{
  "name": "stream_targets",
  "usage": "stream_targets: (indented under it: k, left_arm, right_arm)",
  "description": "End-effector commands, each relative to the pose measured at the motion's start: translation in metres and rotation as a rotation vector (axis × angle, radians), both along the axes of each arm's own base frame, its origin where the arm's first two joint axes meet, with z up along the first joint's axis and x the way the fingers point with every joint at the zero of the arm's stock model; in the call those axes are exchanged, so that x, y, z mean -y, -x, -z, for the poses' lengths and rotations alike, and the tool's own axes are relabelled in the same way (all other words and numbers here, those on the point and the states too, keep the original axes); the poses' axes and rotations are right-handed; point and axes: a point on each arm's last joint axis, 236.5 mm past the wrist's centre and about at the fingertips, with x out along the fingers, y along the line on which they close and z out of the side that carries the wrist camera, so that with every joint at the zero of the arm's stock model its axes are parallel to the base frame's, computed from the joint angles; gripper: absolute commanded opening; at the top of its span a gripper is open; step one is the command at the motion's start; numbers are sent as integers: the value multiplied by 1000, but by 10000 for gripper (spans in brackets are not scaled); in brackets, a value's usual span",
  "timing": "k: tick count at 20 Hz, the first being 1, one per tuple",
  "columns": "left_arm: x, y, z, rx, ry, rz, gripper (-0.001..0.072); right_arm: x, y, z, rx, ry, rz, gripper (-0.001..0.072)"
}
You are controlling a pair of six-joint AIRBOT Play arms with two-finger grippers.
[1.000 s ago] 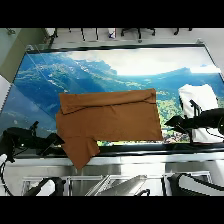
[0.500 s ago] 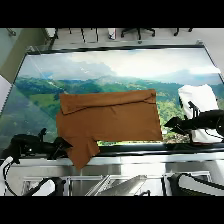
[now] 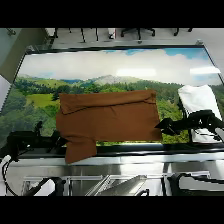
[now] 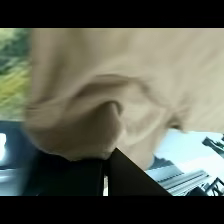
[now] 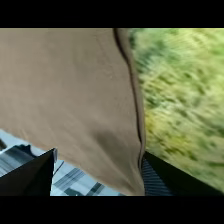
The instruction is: Fold the shirts.
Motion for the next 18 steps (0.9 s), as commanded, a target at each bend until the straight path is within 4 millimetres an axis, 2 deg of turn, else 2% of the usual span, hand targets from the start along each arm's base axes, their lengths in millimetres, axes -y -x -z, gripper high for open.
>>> stream_targets:
  k: [1,2,3,5,7,10,12,14,15,17,18]
  left_arm:
    - [-4,-14,-28,97,-33,-2,15]
    - [-5,-15,-33,119,-42,-2,14]
    - [-5,-15,-38,137,-52,3,15]
    - [-5,-2,-46,133,-86,36,14]
    - [-14,17,-50,106,-168,59,14]
    - [-25,47,-59,67,-275,88,14]
    - [-31,59,-66,76,-334,93,14]
    - [-40,65,-71,93,-404,80,14]
    - [-42,65,-73,102,-419,69,14]
    - [-41,52,-76,147,-410,42,14]
    - [-40,39,-78,171,-386,27,14]
  right_arm:
    - [-16,1,11,-3,-7,-49,482]
    - [-25,1,8,13,-29,-73,277]
    - [-31,1,6,16,-40,-87,41]
    - [-35,5,1,17,-45,-111,21]
    - [-25,4,-8,21,-7,-88,21]
    - [16,11,-23,5,157,-11,21]
    - [46,28,-35,-50,295,39,20]
    - [54,41,-46,-64,352,46,20]
    - [54,39,-50,-42,358,53,20]
    - [52,24,-56,35,354,73,20]
    - [49,7,-60,105,335,87,20]
